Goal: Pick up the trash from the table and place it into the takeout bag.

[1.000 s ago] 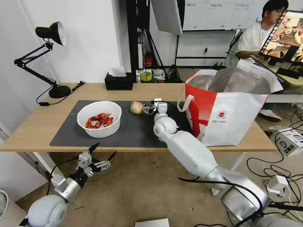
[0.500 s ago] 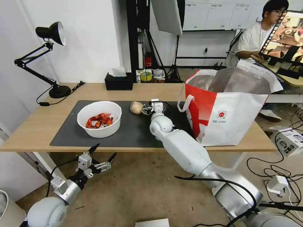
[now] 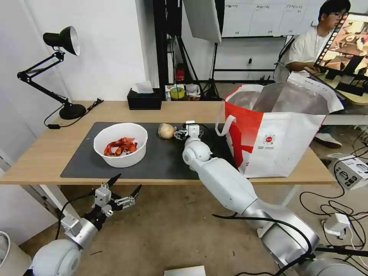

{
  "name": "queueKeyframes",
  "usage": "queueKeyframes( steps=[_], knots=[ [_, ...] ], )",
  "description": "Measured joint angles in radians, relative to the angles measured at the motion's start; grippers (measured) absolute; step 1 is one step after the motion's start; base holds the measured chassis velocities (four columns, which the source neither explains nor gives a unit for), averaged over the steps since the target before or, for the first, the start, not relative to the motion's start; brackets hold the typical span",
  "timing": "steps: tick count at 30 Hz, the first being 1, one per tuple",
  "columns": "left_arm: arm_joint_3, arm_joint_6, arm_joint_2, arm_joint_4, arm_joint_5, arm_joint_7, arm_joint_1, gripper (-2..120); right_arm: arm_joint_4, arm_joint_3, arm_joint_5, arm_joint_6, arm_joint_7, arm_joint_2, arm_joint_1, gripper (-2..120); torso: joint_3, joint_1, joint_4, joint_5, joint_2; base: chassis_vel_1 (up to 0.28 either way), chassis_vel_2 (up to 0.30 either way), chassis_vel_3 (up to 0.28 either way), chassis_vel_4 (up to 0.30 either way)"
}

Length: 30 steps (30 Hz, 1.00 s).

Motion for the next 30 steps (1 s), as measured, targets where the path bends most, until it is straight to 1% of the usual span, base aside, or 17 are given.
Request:
queueKeyframes(
  steps=[10, 14, 23, 30],
  knots=[
    [-0.003, 0.000, 0.005, -0.007, -0.001, -0.002, 0.007, 100, 0.011, -0.002, 0.001, -0.015, 0.007, -0.002, -0.012, 100, 0.000, 0.000, 0.0000, 0.0000, 0.000, 0.000, 0.000, 0.000, 0.000],
    [0.001, 0.001, -0.007, -0.007, 0.005, -0.002, 0.009, 100, 0.002, -0.001, 0.001, -0.018, 0.005, 0.005, -0.012, 100, 0.000, 0.000, 0.0000, 0.0000, 0.000, 0.000, 0.000, 0.000, 0.000],
    [0.002, 0.001, -0.005, -0.005, 0.009, -0.002, 0.010, 100, -0.016, 0.005, 0.003, -0.029, -0.001, 0.011, 0.000, 99, 0.000, 0.000, 0.0000, 0.0000, 0.000, 0.000, 0.000, 0.000, 0.000],
    [-0.003, 0.001, -0.005, -0.014, 0.013, -0.003, 0.022, 100, -0.012, 0.003, 0.007, -0.051, -0.025, -0.009, 0.002, 99, 0.000, 0.000, 0.0000, 0.0000, 0.000, 0.000, 0.000, 0.000, 0.000]
  ],
)
